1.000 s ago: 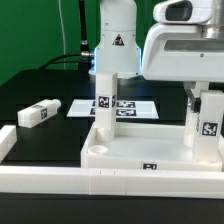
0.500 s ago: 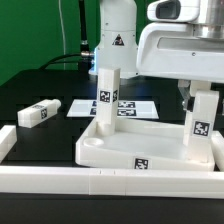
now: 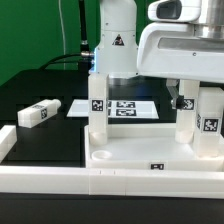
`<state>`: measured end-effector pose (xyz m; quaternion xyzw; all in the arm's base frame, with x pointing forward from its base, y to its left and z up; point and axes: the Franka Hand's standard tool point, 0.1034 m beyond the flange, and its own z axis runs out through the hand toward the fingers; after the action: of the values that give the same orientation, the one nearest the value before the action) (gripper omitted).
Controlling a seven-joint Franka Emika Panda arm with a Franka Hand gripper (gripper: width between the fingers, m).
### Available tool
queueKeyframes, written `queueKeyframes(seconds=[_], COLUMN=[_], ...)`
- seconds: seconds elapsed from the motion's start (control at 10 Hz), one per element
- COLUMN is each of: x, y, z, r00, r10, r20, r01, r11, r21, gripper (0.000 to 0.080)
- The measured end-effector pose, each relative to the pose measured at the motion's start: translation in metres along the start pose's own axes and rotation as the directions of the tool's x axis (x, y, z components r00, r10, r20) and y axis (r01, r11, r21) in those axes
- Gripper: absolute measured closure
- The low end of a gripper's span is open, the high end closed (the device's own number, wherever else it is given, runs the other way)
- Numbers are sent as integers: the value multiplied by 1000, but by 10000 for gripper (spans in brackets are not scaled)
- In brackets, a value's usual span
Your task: Assemble desk
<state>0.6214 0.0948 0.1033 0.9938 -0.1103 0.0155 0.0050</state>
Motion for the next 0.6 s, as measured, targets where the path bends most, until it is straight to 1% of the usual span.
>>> queueKeyframes(seconds=[0.2,0.5,0.6], x=[0,0,4], y=[-1,1,10], z=[0,0,-5], r00=[997,996,988], r10=[-76,-90,-155], r20=[0,0,-5], r01=[76,90,155], r11=[997,996,988], r21=[1,1,2], gripper=[152,150,150])
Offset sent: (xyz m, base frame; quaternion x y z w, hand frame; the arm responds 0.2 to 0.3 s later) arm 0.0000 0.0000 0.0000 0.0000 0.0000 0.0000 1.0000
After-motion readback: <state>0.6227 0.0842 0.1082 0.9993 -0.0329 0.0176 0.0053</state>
